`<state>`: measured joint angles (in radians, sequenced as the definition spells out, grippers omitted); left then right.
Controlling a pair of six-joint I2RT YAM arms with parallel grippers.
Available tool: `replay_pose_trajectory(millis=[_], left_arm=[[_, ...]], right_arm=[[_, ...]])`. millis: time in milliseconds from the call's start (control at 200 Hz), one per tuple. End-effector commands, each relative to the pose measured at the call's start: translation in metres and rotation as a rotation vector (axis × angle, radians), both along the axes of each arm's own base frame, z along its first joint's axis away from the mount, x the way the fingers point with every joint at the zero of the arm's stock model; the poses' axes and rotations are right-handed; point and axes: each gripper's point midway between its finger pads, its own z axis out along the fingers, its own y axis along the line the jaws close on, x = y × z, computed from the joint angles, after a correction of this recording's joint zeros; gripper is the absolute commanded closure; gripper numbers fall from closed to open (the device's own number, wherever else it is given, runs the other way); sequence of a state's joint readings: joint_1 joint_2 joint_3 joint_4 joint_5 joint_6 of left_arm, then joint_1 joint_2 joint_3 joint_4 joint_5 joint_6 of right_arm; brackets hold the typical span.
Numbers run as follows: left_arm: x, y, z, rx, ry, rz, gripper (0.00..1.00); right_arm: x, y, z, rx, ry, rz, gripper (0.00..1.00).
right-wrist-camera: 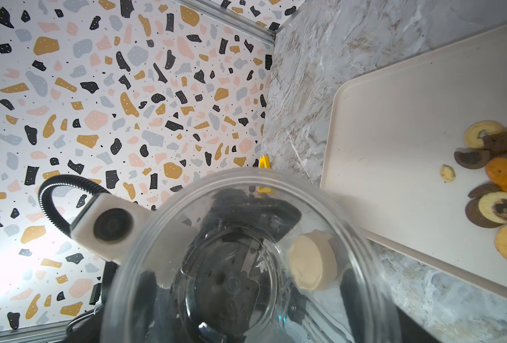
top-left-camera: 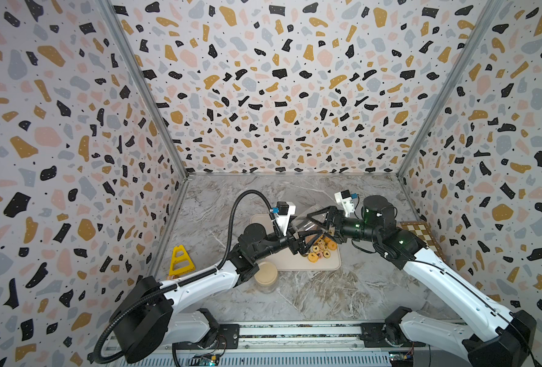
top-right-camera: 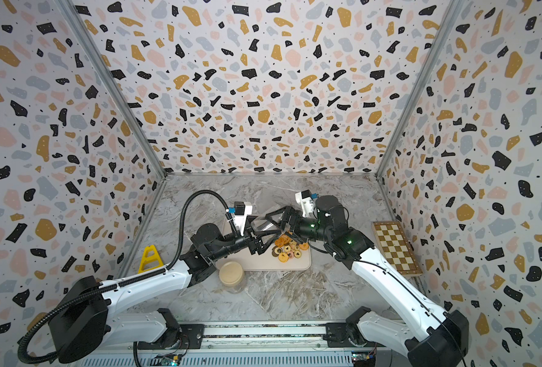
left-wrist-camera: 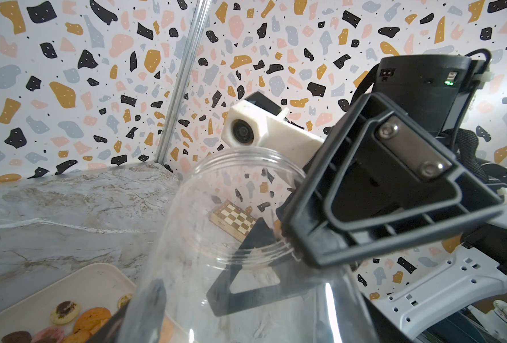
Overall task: Pour the cookies out of the jar
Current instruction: Place the jar at the center of the board.
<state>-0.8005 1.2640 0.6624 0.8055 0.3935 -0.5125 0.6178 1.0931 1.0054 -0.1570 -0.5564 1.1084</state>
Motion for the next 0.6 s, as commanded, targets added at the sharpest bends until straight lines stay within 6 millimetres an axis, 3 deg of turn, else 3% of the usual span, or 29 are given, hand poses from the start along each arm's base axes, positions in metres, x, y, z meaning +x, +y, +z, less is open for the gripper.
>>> replay_pose_trajectory(millis=[0,200,461,596], left_arm=[[-0.0142,0.0013,0.0316,-0.100,-0.095,-0.045,1.00],[-0.0191,0.0021,0.0310,-0.103,-0.103,-0.064,1.00],[-0.0219,0.0030,0.0280,-0.099,-0.102,-0.072,1.00],[-0.0212,0.0014,0.0269,-0.094,-0.095,-0.075,1.00]], right_arm=[[0.0030,0.0043,0.0108,0.011,-0.023,-0.017,0.01],[0.0053,0.0054,0.0117,0.007,-0.039,-0.025,0.00],[0.0045,0.0070,0.0147,0.006,-0.061,-0.009,0.14],[0.0036,0.0055,0.0184,0.006,-0.071,-0.012,0.15]])
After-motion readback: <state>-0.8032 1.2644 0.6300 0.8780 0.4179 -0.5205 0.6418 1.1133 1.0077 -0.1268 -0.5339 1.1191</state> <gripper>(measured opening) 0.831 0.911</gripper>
